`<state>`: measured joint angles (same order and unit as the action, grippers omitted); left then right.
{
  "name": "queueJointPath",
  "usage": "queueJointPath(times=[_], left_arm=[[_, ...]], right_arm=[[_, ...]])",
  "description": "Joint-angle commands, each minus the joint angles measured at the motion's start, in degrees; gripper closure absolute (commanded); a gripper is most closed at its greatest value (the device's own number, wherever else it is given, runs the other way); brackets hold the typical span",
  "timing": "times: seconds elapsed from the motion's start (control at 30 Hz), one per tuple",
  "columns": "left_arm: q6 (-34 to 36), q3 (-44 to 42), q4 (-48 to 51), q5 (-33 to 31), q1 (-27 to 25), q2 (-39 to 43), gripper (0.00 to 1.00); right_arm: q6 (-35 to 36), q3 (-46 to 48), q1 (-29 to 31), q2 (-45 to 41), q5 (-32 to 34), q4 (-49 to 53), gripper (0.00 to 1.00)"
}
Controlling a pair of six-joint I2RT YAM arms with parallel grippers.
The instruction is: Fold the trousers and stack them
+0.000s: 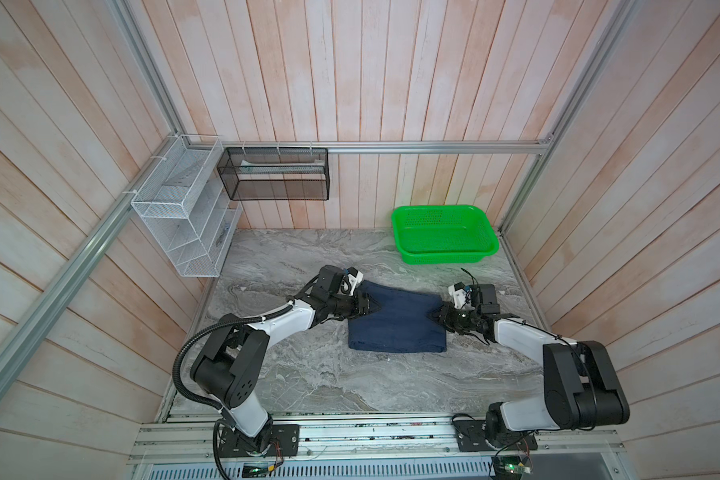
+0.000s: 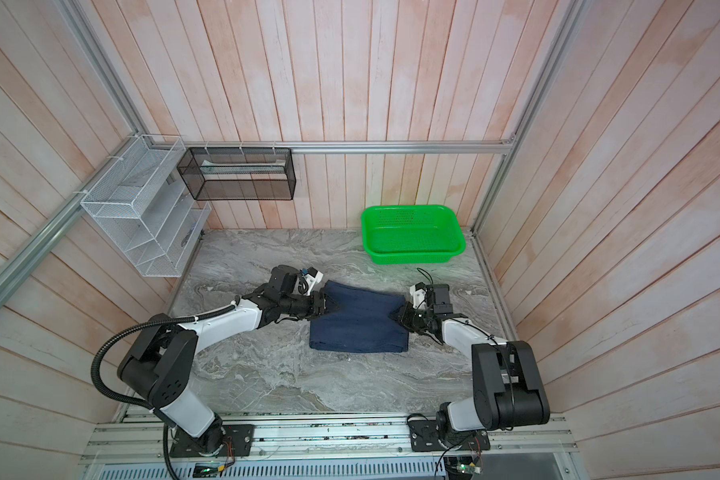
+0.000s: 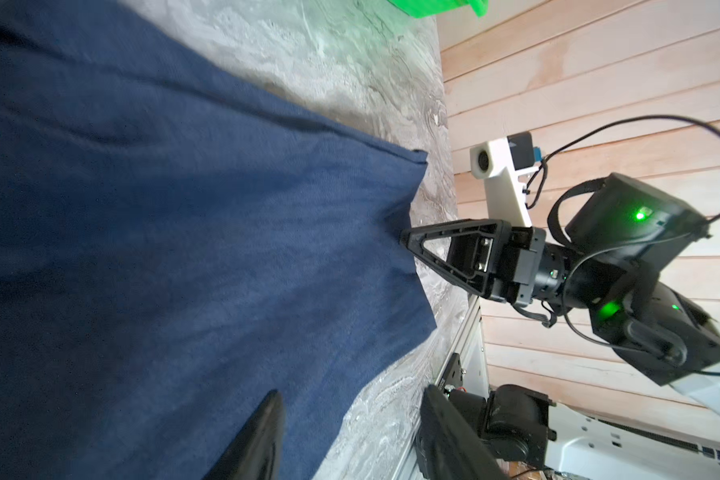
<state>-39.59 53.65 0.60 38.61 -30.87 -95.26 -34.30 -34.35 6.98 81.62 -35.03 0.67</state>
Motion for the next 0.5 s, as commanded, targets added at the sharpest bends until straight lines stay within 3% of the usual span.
queueJointPath(times=[0.0,0.2,0.47], left_arm=[[-2.8,-5.6,-1.0,-0.3,-0.9,0.1,0.47],[-5.5,-12.5,-5.8,-0.4,-1.6,-1.5,0.49],[-3.9,-11.3,-3.8,-0.9,-1.4,-2.6,0.49]], right_arm=[[-1.4,3.4,1.0,-0.7,-1.1,2.1,0.8],[-1.9,8.3,1.3,0.5,0.5,-0.2,0.86],[-1.4,8.5,1.2,0.6,2.5,-0.3,0.86]])
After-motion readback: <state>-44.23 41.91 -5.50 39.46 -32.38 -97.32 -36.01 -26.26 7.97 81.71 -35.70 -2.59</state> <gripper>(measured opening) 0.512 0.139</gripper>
